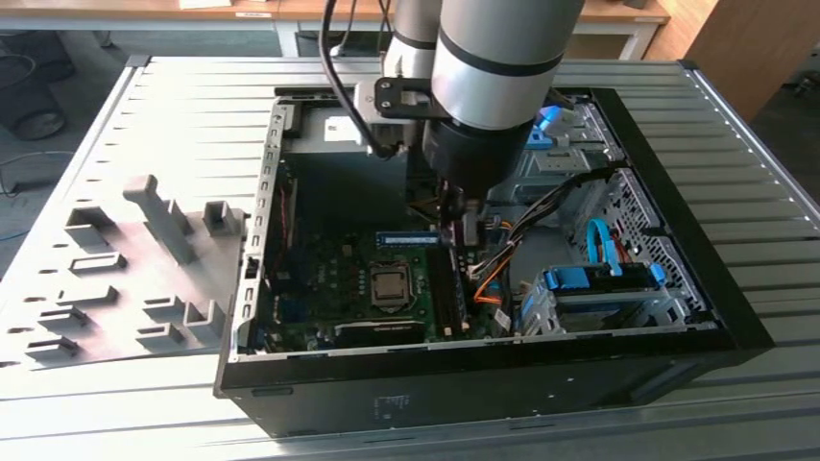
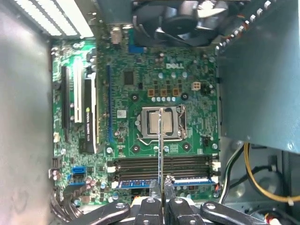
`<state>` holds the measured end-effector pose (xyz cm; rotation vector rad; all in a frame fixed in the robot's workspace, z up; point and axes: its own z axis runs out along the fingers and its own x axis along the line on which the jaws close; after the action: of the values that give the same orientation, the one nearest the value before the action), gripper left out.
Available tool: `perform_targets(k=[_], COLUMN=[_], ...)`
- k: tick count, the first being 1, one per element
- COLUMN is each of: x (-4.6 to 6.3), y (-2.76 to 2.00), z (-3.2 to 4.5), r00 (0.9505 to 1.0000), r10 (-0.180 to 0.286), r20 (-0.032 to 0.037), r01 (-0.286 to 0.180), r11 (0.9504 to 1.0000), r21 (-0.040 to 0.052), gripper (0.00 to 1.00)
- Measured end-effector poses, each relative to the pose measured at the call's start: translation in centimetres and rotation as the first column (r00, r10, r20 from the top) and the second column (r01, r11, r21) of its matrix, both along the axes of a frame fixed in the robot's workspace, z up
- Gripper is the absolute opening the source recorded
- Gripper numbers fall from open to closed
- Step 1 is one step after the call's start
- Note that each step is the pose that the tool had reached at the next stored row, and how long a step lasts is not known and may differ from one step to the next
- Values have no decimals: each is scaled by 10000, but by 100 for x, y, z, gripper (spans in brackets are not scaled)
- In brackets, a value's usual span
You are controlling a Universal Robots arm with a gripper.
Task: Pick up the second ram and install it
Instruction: 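Insert the second ram into the second slot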
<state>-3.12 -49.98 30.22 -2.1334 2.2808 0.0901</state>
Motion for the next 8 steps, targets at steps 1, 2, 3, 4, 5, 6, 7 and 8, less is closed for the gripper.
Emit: perform_targets(k=[1,2,3,4,5,6,7,8], x=[0,0,0,0,0,0,0,0], y=[0,0,0,0,0,0,0,0], z=[-1,-2,-3,-4,-4,-5,-6,-6], r00=[9998,9994,9988,9980,9973,9964,9955,9944], r10=[-183,-343,-498,-631,-738,-844,-947,-1055], r20=[0,0,0,0,0,0,0,0], r01=[183,343,498,631,738,844,947,1055], r11=[9998,9994,9988,9980,9973,9964,9955,9944], r21=[0,-1,-1,-2,-2,-2,-2,-3], gripper=[14,14,14,14,14,14,14,14])
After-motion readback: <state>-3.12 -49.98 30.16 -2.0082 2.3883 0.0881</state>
